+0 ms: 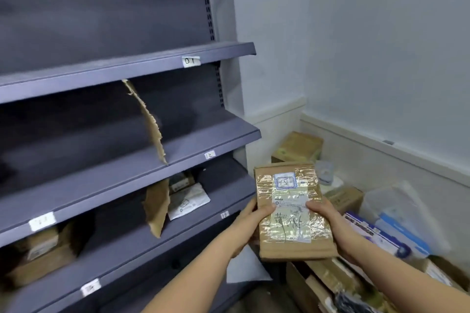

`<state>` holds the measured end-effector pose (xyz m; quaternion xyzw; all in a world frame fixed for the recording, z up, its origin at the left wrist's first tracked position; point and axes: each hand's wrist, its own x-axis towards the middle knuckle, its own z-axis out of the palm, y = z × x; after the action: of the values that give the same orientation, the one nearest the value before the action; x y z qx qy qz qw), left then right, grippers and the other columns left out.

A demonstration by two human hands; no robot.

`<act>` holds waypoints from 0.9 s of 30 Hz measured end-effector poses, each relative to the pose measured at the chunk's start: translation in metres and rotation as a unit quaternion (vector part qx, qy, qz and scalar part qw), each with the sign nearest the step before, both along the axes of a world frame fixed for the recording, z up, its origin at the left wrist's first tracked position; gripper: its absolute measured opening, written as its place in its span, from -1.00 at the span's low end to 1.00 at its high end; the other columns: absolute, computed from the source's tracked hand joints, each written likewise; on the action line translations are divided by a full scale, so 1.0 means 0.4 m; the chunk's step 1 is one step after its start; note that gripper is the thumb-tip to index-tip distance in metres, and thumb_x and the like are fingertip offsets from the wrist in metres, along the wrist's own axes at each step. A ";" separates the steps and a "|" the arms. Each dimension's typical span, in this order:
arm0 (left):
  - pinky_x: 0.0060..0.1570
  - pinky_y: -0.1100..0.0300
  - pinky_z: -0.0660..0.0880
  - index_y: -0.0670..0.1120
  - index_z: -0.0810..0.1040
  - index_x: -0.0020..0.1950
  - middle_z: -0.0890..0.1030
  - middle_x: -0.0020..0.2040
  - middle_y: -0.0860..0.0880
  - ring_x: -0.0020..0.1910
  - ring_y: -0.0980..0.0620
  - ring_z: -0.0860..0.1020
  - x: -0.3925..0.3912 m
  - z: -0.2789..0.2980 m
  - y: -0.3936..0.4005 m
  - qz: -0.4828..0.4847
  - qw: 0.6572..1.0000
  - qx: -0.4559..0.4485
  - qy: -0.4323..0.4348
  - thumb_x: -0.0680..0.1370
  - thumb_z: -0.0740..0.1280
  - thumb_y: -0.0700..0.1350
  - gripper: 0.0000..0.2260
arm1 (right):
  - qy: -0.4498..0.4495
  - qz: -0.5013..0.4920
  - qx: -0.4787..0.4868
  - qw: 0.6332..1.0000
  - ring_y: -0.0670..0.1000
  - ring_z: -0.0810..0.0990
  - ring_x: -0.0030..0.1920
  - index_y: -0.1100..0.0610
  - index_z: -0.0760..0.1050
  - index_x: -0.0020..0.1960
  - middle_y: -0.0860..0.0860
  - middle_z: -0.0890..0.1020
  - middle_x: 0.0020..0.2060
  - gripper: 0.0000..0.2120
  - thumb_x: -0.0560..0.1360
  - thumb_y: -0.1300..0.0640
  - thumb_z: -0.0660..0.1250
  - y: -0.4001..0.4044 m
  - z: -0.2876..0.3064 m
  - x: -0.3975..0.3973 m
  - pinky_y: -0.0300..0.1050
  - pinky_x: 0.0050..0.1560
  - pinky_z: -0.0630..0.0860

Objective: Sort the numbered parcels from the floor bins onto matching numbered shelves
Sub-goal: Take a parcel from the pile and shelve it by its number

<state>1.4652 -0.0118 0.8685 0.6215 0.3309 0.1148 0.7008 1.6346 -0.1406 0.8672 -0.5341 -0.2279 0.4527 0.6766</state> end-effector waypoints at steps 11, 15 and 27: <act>0.28 0.03 0.45 0.18 0.38 0.39 0.63 0.19 0.13 0.17 0.10 0.60 -0.327 -0.008 -0.055 0.156 0.986 0.019 0.049 0.51 0.39 0.12 -0.53 | -0.035 0.168 -0.036 0.985 0.08 0.59 -0.34 0.47 0.32 0.35 0.36 0.63 0.01 -0.30 0.33 0.29 0.56 0.192 -0.134 -0.199 -0.40 -0.50 0.45; 0.21 0.05 0.50 0.23 0.38 0.38 0.63 0.17 0.16 0.15 0.10 0.61 -0.437 -0.009 -0.077 0.199 0.978 0.018 0.065 0.54 0.35 0.11 -0.59 | -0.013 0.209 -0.065 0.976 -0.07 0.67 -0.41 0.46 0.36 0.33 0.08 0.69 -0.37 -0.44 0.43 0.29 0.47 0.252 -0.160 -0.303 -0.31 -0.46 0.51; 0.20 -0.12 0.50 0.28 0.37 0.35 0.65 0.15 0.11 0.15 -0.01 0.61 -0.702 -0.021 -0.151 0.257 0.963 0.011 0.082 0.43 0.41 0.25 -0.48 | -0.043 0.304 -0.029 0.951 0.16 0.61 0.20 0.10 0.36 0.41 0.10 0.59 0.24 -0.22 0.29 -0.16 0.50 0.160 -0.125 -0.563 0.23 0.28 0.45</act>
<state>1.1844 -0.0724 0.8602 0.5304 0.5341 0.2435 0.6116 1.4095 -0.0766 0.8172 -0.4777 -0.3952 0.6197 0.4812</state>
